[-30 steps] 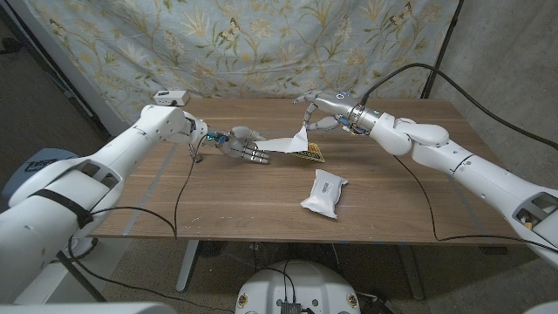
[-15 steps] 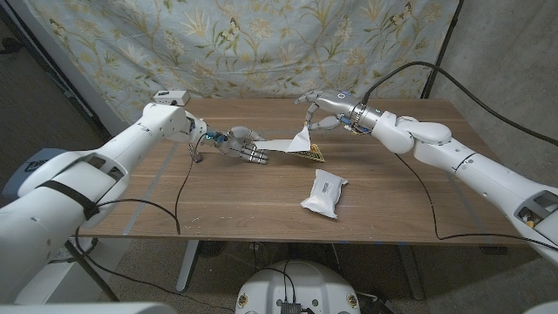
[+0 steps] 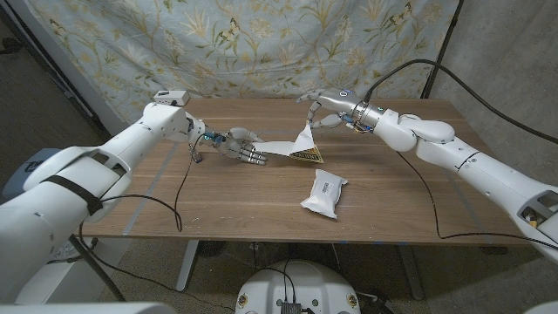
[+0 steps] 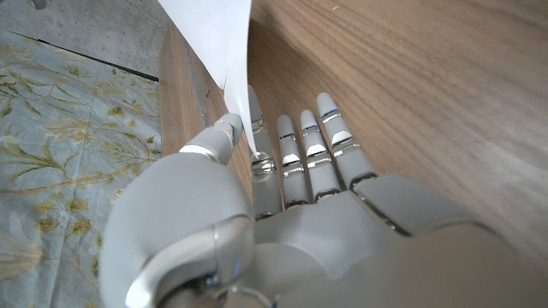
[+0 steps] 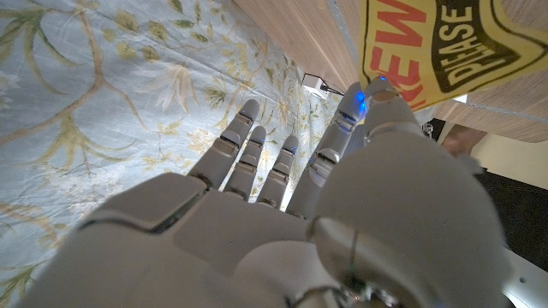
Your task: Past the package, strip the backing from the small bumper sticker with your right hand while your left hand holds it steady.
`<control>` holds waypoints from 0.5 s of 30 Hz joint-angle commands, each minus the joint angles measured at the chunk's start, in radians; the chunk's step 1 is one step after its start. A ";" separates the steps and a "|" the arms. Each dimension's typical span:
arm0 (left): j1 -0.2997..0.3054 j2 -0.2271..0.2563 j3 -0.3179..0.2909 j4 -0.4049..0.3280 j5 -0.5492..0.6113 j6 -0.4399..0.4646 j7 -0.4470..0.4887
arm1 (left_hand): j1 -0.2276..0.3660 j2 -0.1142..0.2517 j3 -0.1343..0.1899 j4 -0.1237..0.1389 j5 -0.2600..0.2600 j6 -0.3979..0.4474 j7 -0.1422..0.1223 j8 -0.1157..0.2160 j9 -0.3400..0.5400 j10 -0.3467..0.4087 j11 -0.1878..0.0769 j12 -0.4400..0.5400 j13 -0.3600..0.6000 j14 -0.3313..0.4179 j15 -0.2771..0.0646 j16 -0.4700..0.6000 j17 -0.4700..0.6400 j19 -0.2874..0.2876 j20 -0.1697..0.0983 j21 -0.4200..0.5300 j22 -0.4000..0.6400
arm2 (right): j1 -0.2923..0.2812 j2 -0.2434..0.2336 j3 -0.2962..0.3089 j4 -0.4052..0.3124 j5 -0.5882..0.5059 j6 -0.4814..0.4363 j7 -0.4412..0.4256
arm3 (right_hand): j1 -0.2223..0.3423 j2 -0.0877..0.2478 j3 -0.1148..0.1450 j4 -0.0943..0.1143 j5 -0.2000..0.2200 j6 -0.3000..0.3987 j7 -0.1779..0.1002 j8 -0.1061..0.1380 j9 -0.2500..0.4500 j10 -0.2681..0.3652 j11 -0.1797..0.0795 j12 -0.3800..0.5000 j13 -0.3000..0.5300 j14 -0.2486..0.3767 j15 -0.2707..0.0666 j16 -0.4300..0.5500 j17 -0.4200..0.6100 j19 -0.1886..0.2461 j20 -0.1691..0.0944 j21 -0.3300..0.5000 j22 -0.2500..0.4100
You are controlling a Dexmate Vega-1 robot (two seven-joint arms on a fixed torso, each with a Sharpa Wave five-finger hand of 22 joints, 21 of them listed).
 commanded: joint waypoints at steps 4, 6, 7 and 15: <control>0.005 0.003 -0.006 0.018 0.019 -0.003 -0.023 | 0.014 -0.001 0.003 0.006 -0.003 -0.005 0.000 0.005 0.005 -0.007 0.001 -0.004 0.004 -0.007 -0.006 0.001 0.004 -0.003 0.001 0.010 0.005 | -0.011 -0.017 0.021 -0.030 0.011 -0.013 0.025 | 0.005 0.004 -0.005 -0.002 0.005 0.006 -0.004 0.003 0.003 0.002 0.002 -0.001 0.002 0.008 -0.103 -0.002 0.004 0.001 -0.015 -0.001 0.006; 0.008 0.006 -0.009 0.011 0.019 0.000 -0.018 | 0.014 0.000 0.003 0.007 -0.003 -0.007 0.000 0.004 0.005 -0.008 0.002 -0.005 0.005 -0.009 -0.005 0.002 0.004 -0.004 0.001 0.010 0.005 | -0.013 -0.020 0.025 -0.035 0.010 -0.016 0.026 | 0.005 0.004 -0.005 -0.002 0.005 0.006 -0.006 0.003 0.003 0.002 0.002 -0.001 0.002 0.009 -0.103 -0.002 0.004 0.001 -0.015 -0.001 0.006; 0.008 0.006 -0.008 0.014 0.020 -0.004 -0.023 | 0.014 -0.001 0.003 0.006 -0.003 -0.005 0.000 0.005 0.004 -0.009 0.002 -0.005 0.005 -0.009 -0.004 0.001 0.004 -0.004 0.001 0.010 0.005 | -0.015 -0.022 0.026 -0.038 0.011 -0.017 0.028 | 0.005 0.003 -0.005 -0.002 0.005 0.006 -0.006 0.003 0.003 0.002 0.001 -0.001 0.002 0.009 -0.103 -0.002 0.004 0.002 -0.015 -0.001 0.006; 0.020 0.022 -0.015 -0.008 0.017 0.002 -0.023 | 0.014 0.000 0.002 0.007 -0.004 -0.005 0.002 0.004 0.002 -0.011 0.002 -0.007 0.007 -0.016 -0.004 0.001 0.004 -0.009 0.001 0.011 0.005 | -0.028 -0.037 0.038 -0.058 -0.006 -0.036 0.026 | 0.005 0.003 -0.005 -0.002 0.006 0.006 -0.004 0.003 0.004 0.003 0.001 -0.001 0.002 0.010 -0.104 -0.003 0.004 0.003 -0.014 0.000 0.006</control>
